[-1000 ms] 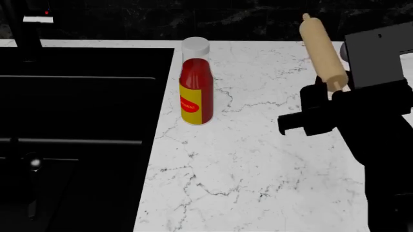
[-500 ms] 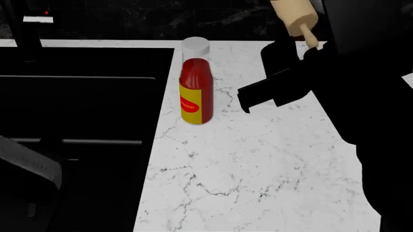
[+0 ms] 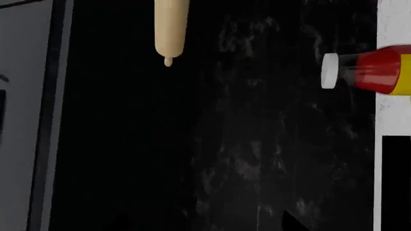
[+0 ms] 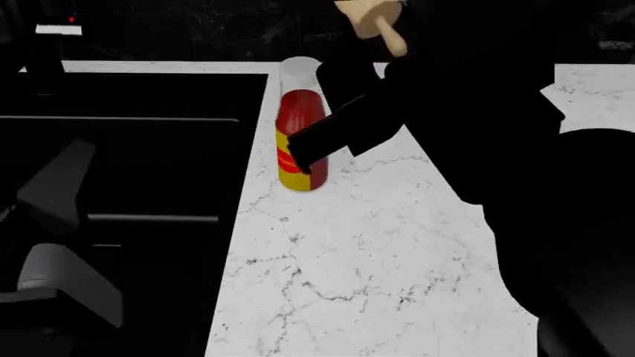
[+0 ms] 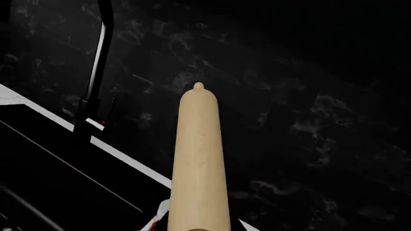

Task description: Pick the rolling pin from the counter and place it in the sink

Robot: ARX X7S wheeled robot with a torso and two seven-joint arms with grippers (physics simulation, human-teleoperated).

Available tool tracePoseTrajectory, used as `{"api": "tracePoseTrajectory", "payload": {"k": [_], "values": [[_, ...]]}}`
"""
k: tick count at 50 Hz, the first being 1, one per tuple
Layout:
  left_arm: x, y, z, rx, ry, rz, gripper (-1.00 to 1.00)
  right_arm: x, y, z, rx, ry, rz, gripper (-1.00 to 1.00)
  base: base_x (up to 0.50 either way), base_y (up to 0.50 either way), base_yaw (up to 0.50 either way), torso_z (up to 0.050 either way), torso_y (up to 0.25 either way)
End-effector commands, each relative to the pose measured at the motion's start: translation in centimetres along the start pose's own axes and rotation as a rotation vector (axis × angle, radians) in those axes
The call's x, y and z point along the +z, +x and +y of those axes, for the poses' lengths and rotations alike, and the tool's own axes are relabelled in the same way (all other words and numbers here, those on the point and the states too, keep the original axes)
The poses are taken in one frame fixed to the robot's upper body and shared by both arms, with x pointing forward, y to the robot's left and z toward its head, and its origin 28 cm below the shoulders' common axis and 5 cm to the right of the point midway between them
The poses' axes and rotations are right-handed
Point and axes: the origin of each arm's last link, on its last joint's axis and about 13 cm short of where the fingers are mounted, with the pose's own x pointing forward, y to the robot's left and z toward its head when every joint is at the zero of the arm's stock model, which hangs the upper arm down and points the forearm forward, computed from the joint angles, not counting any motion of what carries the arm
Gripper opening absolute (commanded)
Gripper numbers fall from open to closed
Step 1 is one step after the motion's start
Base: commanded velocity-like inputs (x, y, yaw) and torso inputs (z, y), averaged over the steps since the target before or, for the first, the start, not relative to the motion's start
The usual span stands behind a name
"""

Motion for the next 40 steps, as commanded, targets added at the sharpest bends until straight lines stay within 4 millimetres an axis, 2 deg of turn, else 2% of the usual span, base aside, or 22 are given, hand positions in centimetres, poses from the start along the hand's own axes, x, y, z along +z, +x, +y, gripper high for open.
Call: {"api": "tracePoseTrajectory", "payload": {"k": [1,6,19,32,40], "values": [[-0.4,-0.3,0.0,-0.007,0.186,-0.067,1.00,1.1,1.5,0.8,0.059,-0.022,-0.033,-1.00,0.00,0.00,0.00,0.000,0.000],[-0.2,-0.2,0.1,0.011,0.248,-0.081,1.00,1.2,2.2,1.1,0.080,-0.016,-0.041,-1.00,0.00,0.00,0.00,0.000,0.000],[0.0,1.8,0.4,0.084,0.228,-0.141,1.00,1.2,2.6,1.9,0.128,-0.001,-0.066,-1.00,0.00,0.00,0.00,0.000,0.000],[-0.3,4.8,0.2,0.085,0.204,-0.155,1.00,1.3,2.8,2.6,0.171,0.013,-0.092,-1.00,0.00,0.00,0.00,0.000,0.000],[-0.5,6.4,1.1,0.105,0.180,-0.170,1.00,1.0,2.9,2.7,0.182,0.026,-0.095,-1.00,0.00,0.00,0.00,0.000,0.000]]}}
